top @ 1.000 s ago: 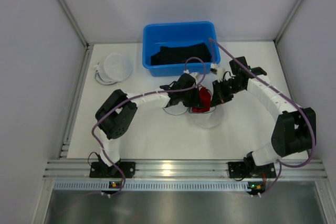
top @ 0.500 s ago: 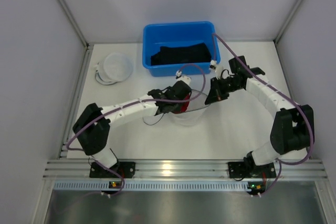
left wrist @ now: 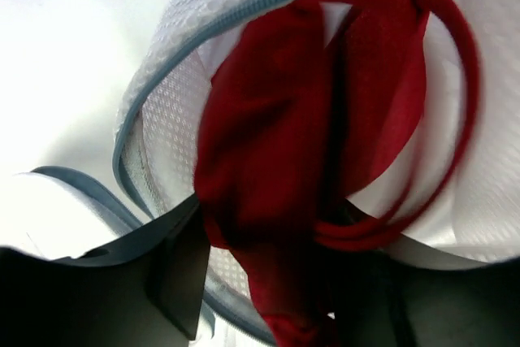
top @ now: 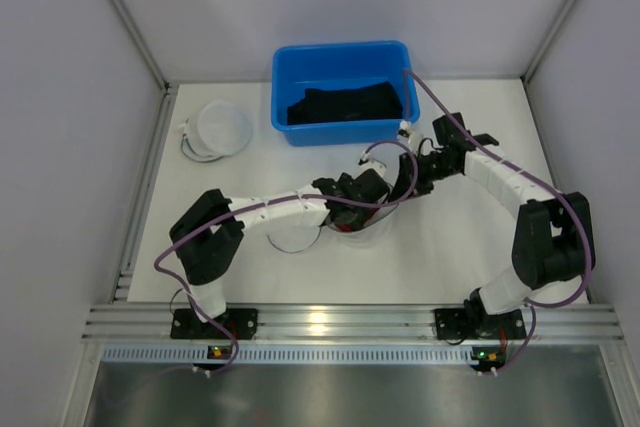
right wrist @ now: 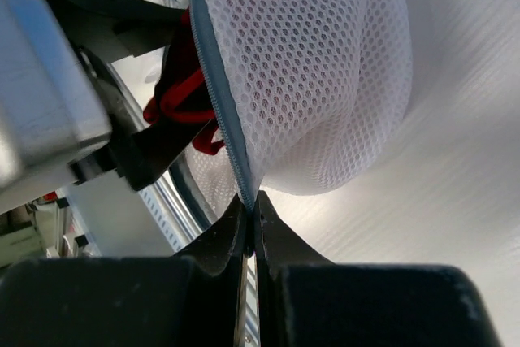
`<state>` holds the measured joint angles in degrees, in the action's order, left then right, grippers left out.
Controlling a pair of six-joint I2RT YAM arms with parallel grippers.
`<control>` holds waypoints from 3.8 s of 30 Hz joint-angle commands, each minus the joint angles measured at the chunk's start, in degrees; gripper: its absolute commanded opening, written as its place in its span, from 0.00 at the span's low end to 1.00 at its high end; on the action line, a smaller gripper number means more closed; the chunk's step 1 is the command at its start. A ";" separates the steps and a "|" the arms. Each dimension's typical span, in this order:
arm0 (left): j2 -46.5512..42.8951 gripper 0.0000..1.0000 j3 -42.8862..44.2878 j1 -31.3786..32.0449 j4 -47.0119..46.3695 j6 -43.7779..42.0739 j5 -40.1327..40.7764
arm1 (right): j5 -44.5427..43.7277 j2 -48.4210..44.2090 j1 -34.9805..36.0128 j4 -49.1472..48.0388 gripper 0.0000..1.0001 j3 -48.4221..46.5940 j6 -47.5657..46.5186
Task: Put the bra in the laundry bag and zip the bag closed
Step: Place the bra in the laundry bag, then adjust the laundry bag at the center of the board.
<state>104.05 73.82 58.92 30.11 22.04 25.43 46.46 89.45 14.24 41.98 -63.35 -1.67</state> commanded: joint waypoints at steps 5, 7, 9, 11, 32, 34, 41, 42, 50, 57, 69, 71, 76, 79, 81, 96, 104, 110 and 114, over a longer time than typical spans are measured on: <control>-14.30 0.73 -1.84 -0.20 -1.02 -2.44 -14.60 | 0.92 -0.15 -1.41 -1.64 0.00 0.77 -1.49; -17.73 0.74 -2.28 -0.64 -1.28 -3.23 -17.85 | 1.00 -0.24 -1.32 -1.55 0.00 0.86 -1.84; -19.66 0.73 -2.37 -1.60 -1.37 -2.27 -24.00 | 1.09 -0.24 -1.32 -1.55 0.00 1.12 -2.02; -20.20 0.72 -2.80 -3.54 -1.80 -0.96 -28.31 | 1.09 -0.42 -1.41 -1.46 0.00 1.21 -2.02; 0.96 0.21 -2.82 -10.31 -20.36 14.69 -38.11 | 5.05 -0.94 -1.23 0.21 0.00 0.07 -2.20; 4.48 0.21 -2.46 -10.31 -20.00 15.39 -35.99 | 4.87 -1.82 -1.23 0.65 0.00 0.16 -2.37; 2.05 0.37 -4.21 -12.42 -20.00 13.65 -34.30 | 4.78 -1.74 -1.32 1.53 0.00 2.00 -2.37; 0.55 0.44 -4.21 -12.60 -20.09 11.99 -38.66 | 4.87 -1.39 -1.23 1.18 0.00 2.09 -2.20; -18.87 0.68 -8.16 -15.39 -11.14 3.27 -46.70 | 4.08 -0.42 -1.23 -1.81 0.00 3.41 -0.35; -27.41 0.71 -15.11 -36.73 3.61 -14.94 -54.24 | 1.89 0.55 -1.23 -3.30 0.00 3.33 0.00; -15.12 0.82 -8.09 -46.79 12.35 -63.43 -69.64 | -6.02 17.15 -1.23 11.28 0.00 -19.52 -17.91; -10.55 0.84 -5.37 -46.79 11.90 -65.27 -69.73 | -7.08 18.73 -1.23 11.46 0.01 -22.15 -19.15; -4.04 0.92 -0.70 -46.79 11.82 -66.52 -74.37 | -8.57 20.41 -0.88 11.72 0.05 -26.11 -21.88; -1.57 0.94 0.09 -45.56 11.82 -66.86 -76.23 | -9.10 21.47 -0.36 11.64 0.07 -28.14 -23.28; -0.61 0.95 -0.26 -44.77 11.82 -67.40 -77.10 | -9.72 21.82 -0.18 10.94 0.08 -29.11 -24.07; 0.72 0.77 -9.05 -37.47 1.53 -54.22 -73.68 | -10.77 19.45 1.58 3.03 0.32 -31.04 -22.41; -5.43 0.04 -10.89 -37.38 1.53 -42.98 -79.22 | -15.42 12.86 1.23 -0.84 0.82 -28.76 -17.41; -6.58 0.00 -10.63 -37.38 1.53 -28.83 -82.73 | -16.31 5.92 0.00 -2.34 0.99 -26.30 -19.40; -6.14 0.00 -10.98 -37.64 1.53 -19.70 -87.64 | -16.49 -0.05 0.26 -2.43 0.99 -20.68 -25.65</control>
<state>99.46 62.92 21.47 33.17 -7.31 -55.53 30.17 94.70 14.59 41.08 -87.24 -21.82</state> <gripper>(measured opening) 0.024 0.991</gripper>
